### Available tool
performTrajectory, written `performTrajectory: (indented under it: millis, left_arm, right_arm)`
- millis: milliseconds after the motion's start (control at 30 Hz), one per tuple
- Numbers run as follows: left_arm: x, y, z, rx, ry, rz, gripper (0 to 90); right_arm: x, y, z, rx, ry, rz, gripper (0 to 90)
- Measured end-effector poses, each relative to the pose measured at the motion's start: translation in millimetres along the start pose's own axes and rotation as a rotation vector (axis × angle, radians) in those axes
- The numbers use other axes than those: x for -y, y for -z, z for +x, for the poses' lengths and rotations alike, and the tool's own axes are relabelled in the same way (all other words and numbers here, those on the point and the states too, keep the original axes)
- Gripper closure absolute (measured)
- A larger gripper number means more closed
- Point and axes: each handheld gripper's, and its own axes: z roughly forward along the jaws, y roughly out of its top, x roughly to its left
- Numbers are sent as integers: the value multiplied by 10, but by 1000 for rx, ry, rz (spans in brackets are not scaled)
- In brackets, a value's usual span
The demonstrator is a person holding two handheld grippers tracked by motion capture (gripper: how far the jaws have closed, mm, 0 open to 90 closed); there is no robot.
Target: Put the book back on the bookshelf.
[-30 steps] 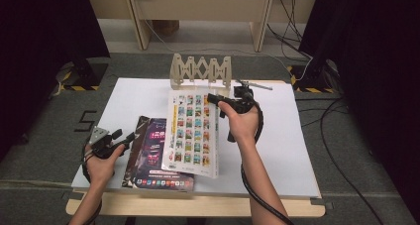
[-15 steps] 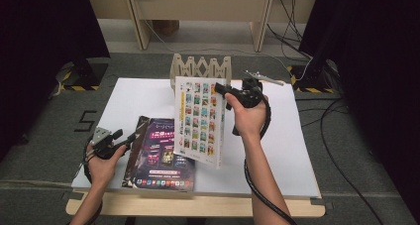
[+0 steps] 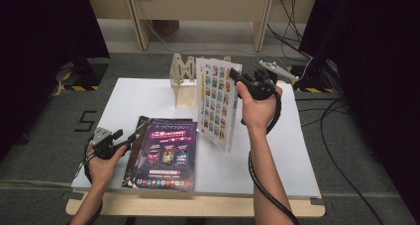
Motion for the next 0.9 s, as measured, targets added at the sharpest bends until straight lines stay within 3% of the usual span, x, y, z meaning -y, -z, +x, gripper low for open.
performTrajectory:
  millis: [167,333,700,900]
  left_arm:
    - [0,-1,-4,0,-5,2,382]
    - [1,-6,-7,-1,-8,-1,382]
    - [1,-2,0,2,-3,-1,378]
    - [2,-1,4,2,0,-2,377]
  right_arm:
    - [-64,49,-90,30,-14,-44,745]
    - [-109,59,-80,50,-5,-63,745]
    - [-205,-121,-57,43,-6,-62,746]
    - [-239,-235,-43,60,22,-84,746]
